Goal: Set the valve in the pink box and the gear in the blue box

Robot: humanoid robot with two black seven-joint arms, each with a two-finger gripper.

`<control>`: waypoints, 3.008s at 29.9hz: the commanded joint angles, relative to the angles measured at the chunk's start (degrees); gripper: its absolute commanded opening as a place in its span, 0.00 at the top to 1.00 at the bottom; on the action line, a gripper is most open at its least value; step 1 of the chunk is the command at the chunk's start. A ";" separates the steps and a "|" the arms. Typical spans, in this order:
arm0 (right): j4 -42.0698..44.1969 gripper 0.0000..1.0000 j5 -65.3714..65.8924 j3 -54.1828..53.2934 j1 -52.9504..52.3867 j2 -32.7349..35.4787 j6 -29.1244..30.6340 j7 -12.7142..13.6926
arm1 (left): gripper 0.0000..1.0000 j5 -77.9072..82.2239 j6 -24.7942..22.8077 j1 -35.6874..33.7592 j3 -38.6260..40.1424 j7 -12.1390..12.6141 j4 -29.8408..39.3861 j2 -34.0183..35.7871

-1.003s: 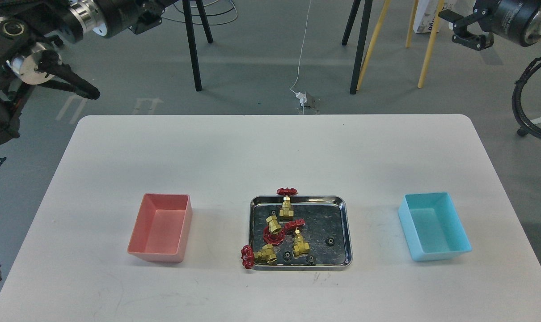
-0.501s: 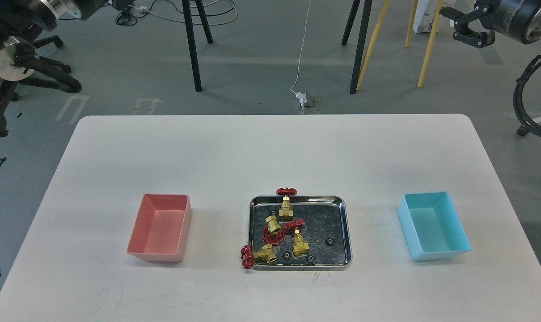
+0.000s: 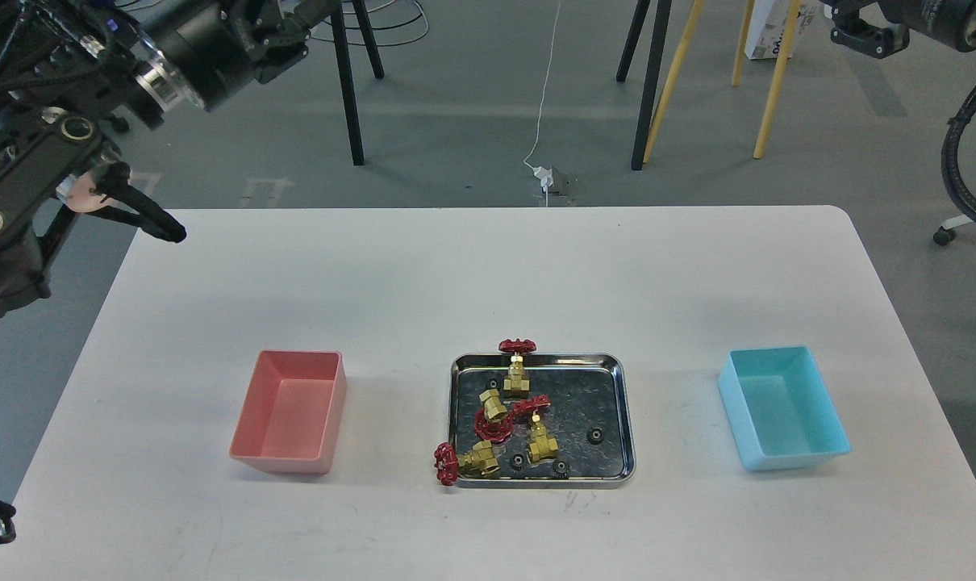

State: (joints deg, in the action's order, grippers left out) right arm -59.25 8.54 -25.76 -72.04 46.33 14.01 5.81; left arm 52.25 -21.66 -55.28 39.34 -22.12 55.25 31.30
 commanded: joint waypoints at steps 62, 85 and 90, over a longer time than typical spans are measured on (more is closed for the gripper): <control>4.40 0.00 0.60 8.71 -8.65 -1.95 -0.30 1.14 | 0.38 72.75 41.18 29.00 -19.30 -1.79 -9.20 -23.04; 8.45 0.00 1.92 9.59 -10.31 -5.46 0.22 2.28 | 0.76 61.32 40.56 28.13 -15.09 -1.61 3.70 -8.82; 8.36 0.00 1.92 9.59 -10.84 -5.46 0.22 2.28 | 0.75 55.51 40.30 28.74 -13.32 -0.82 11.27 -0.03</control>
State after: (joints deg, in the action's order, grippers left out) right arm -50.80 10.47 -16.17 -82.51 40.87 14.25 8.08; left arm 110.81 18.71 -27.09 25.15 -23.53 62.42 26.52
